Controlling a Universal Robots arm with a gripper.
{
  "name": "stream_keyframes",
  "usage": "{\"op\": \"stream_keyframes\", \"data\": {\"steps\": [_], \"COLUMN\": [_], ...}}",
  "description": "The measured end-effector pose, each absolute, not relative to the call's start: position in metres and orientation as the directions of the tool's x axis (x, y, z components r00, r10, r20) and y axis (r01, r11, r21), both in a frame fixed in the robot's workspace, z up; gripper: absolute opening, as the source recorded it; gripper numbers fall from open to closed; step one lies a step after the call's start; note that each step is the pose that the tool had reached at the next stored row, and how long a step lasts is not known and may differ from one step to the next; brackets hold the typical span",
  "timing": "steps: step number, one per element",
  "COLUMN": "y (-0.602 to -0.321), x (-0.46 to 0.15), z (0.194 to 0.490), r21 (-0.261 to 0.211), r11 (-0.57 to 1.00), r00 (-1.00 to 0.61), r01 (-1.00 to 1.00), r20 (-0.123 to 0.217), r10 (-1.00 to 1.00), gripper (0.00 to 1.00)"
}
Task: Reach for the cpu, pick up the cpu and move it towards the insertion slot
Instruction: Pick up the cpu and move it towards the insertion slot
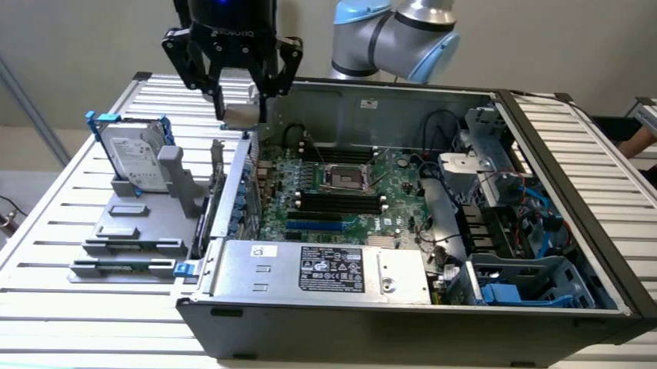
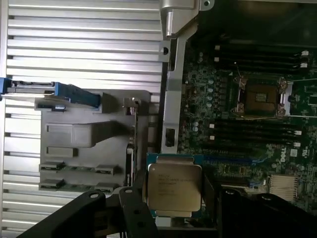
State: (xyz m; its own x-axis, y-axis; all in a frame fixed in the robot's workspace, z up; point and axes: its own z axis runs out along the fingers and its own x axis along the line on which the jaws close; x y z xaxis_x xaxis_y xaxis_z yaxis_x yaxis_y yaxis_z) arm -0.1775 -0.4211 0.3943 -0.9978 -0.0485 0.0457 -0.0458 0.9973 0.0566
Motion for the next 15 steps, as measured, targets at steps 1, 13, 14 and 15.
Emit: {"op": "stream_keyframes", "data": {"steps": [1, 13, 14, 15], "y": [-0.421, -0.406, -0.404, -0.402], "x": [-0.173, -0.121, -0.117, -0.113], "z": [0.394, 0.390, 0.389, 0.389], "r21": [0.057, 0.057, 0.057, 0.057], "r11": [0.997, 0.997, 0.997, 0.997], "r00": [-0.998, -0.998, -0.998, -0.998], "r01": [-0.046, -0.046, -0.046, -0.046], "r20": [0.046, 0.046, 0.046, 0.046], "r10": [-0.048, -0.048, -0.048, -0.048], "gripper": [0.55, 0.55, 0.55, 0.55]}}
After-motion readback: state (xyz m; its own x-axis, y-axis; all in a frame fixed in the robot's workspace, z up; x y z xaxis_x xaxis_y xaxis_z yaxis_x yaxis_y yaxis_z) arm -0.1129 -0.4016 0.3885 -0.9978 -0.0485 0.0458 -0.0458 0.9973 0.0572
